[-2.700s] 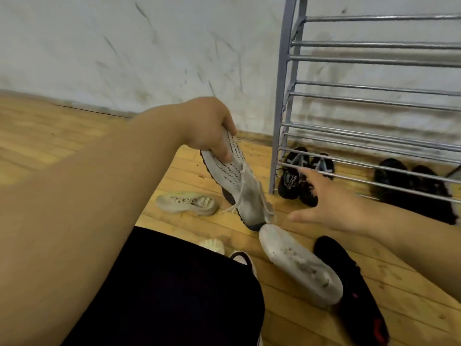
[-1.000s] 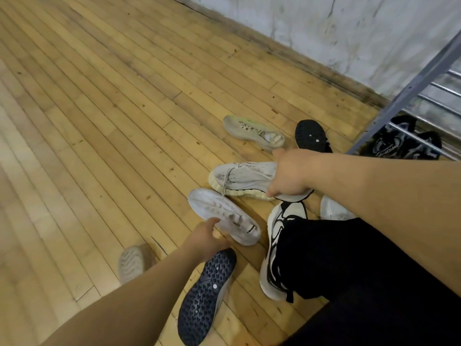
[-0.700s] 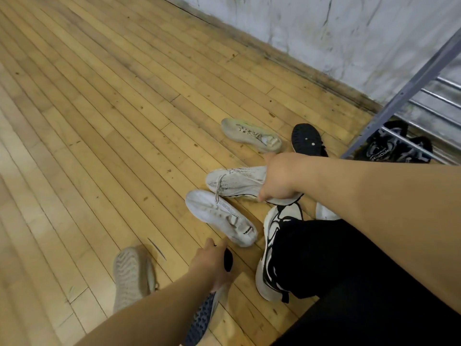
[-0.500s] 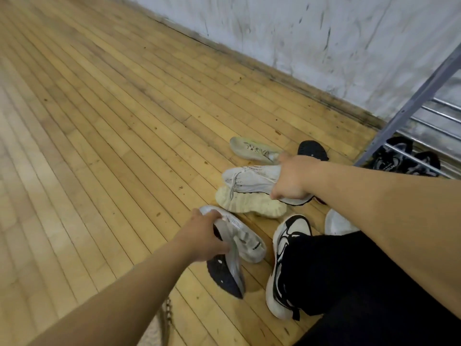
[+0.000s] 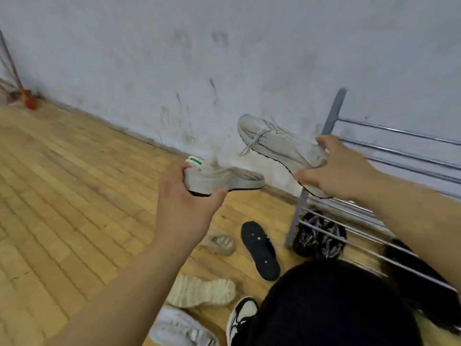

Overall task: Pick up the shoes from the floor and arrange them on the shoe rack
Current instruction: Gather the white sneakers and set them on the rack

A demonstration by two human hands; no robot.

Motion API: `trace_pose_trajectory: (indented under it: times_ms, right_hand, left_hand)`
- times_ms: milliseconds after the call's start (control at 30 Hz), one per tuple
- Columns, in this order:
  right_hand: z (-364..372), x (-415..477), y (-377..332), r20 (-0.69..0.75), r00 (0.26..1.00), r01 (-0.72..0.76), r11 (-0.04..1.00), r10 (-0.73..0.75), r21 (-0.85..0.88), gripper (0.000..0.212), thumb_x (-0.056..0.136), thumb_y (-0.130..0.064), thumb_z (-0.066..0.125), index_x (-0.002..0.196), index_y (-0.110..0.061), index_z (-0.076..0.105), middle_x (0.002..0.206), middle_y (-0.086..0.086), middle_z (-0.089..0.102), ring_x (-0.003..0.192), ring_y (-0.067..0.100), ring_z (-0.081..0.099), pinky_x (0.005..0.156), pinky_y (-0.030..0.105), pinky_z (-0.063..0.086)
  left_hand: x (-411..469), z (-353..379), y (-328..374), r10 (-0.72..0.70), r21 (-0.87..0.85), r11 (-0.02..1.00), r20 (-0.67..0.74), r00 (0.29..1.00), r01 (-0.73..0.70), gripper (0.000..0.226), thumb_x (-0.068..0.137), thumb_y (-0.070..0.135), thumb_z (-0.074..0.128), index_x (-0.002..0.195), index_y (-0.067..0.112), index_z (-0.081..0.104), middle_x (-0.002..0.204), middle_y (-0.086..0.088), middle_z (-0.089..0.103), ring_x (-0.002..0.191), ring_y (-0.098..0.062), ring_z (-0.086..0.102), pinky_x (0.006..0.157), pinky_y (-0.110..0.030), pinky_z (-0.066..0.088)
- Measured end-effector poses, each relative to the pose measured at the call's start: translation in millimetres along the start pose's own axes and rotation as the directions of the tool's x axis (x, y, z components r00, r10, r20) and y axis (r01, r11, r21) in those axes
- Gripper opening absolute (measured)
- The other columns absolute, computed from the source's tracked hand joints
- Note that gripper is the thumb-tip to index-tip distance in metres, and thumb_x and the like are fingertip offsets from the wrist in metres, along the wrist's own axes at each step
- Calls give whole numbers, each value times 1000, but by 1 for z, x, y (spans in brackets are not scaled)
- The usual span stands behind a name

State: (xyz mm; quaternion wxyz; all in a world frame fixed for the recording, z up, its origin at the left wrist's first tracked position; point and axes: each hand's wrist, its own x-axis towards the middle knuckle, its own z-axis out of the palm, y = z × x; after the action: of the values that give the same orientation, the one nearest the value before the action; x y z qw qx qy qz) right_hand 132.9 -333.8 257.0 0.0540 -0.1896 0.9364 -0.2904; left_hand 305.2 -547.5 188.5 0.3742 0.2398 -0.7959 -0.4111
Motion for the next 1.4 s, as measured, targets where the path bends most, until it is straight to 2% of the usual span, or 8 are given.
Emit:
trace_pose_trajectory:
  times_ms: [267,400,500,667,900,1033,1167,1400]
  right_hand:
    - [-120,-74,134,-412,833,-228,906,371,356,99,76,-43,87,156,-28,31,146,7,54,116,30,59,97,40,48]
    - [-139,-92,204,-411,710,-303,776,571,553,84,77,-35,88,146,-19,43,118,4,59,92,24,59,84,37,47]
    - [-154,-89,243,-357,654,-306,666,666,681,102,66,-46,90,150,-21,37,125,3,56,105,29,61,92,44,52]
    - [-172,-81,282,-411,616,-270,670,672,691,87,79,-33,85,149,-19,37,118,-1,53,99,22,57,86,37,48]
    - [-180,-73,306,-337,693,-272,663,638,697,97,83,-31,83,159,-27,23,132,-2,46,111,21,55,90,37,47]
    - [-184,-80,315,-224,796,-234,627,563,743,84,82,-42,83,152,-38,36,135,-8,58,113,18,65,100,43,54]
    - [-195,-89,329,-127,838,-147,444,530,884,42,100,-32,64,142,-33,56,134,-5,65,116,23,68,97,44,57]
    - [-194,-91,343,-105,843,-141,404,528,904,39,104,-8,55,136,-30,64,134,5,66,112,29,70,84,39,62]
  left_hand:
    - [-16,118,148,422,-256,872,-42,906,-418,64,68,32,92,111,26,45,110,5,46,97,-16,52,79,-16,44]
    - [-32,198,200,541,-363,800,93,836,-478,62,70,33,91,112,27,46,112,8,42,103,-16,50,86,-19,44]
    - [-46,259,220,590,-381,777,162,791,-501,62,72,28,92,114,23,46,115,4,42,106,-16,47,90,-15,40]
    - [-69,335,209,549,-322,829,309,777,-457,73,73,31,90,127,16,44,121,6,34,109,-7,39,91,-19,38]
    - [-88,357,209,474,-359,872,441,762,-334,67,82,34,77,125,41,25,126,12,32,107,-11,47,78,-23,42]
    - [-88,355,213,370,-316,920,512,775,-231,90,69,39,88,128,47,21,130,8,37,105,-14,54,73,-23,43]
    - [-84,349,215,315,-250,948,674,668,-195,124,63,42,94,153,51,9,135,6,26,111,-10,47,91,-24,40]
    - [-78,354,217,263,-313,949,831,491,21,91,63,39,95,140,45,47,131,16,54,106,2,60,93,-20,48]
